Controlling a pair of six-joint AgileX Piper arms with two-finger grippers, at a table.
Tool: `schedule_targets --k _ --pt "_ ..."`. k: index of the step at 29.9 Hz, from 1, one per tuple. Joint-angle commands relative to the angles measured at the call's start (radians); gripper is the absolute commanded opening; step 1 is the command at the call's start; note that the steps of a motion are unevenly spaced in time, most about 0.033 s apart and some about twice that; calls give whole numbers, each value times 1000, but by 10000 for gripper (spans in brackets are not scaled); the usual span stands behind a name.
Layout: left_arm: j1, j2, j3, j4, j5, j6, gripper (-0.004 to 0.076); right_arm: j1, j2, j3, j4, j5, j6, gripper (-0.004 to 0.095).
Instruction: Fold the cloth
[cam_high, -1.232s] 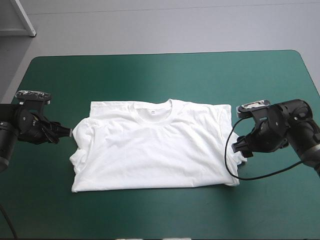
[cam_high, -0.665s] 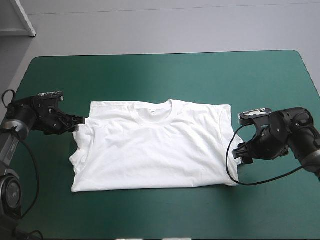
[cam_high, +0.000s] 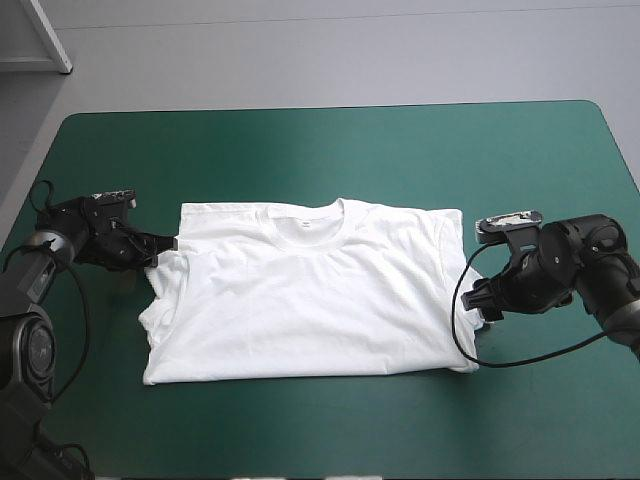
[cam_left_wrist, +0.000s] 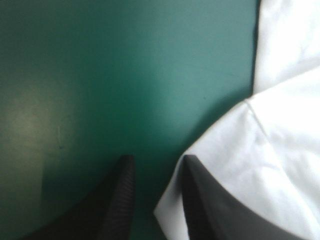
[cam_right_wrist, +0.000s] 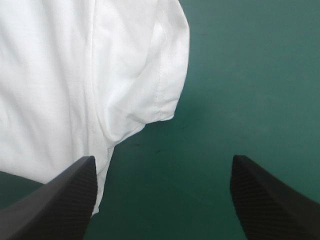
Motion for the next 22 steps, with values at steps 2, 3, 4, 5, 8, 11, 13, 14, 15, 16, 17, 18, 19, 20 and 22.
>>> schedule_targets --k 2,3,4,5,8,11,13,14,15,16,17,18,19,20,22 --pt "1 -33 -18 -48 11 -3 25 -7 -27 -21 0 -38 1 683" --pt "1 -33 -18 -50 11 -3 -7 -7 -27 -21 0 -41 1 681" --pt "1 -33 -18 -50 14 -3 -5 -7 -27 -21 0 -45 1 681" --pt "1 -33 -18 -50 16 -3 -6 -7 -27 -21 0 -47 1 681" --pt "1 -43 -18 -50 19 -5 -6 -7 -27 -21 0 -49 1 681" --pt "1 -85 -18 -58 0 -12 -6 -7 -27 -21 0 -52 1 678" --pt "1 -122 -18 -76 -23 -16 -8 -7 -27 -21 0 -60 1 673" --pt "1 -144 -18 -90 -32 -16 -8 -7 -27 -21 0 -63 1 673" --pt "1 -166 -18 -103 -37 -16 -8 -7 -27 -21 0 -68 1 673" --pt "1 -183 -18 -113 -39 -16 -8 -7 -27 -21 0 -70 1 673" --pt "1 -204 -18 -132 -39 -16 -8 -7 -27 -21 0 -72 1 673" --pt "-4 -223 -18 -149 -35 -16 -8 -7 -27 -21 0 -76 1 673" --pt "-8 -241 -18 -155 -32 -10 -8 -7 -27 -21 0 -77 1 673" --pt "-17 -257 -18 -158 -30 -3 -8 -7 -27 -21 0 -77 1 673" --pt "-38 -281 -18 -172 -30 -3 -8 -7 -27 -21 0 -84 3 673"
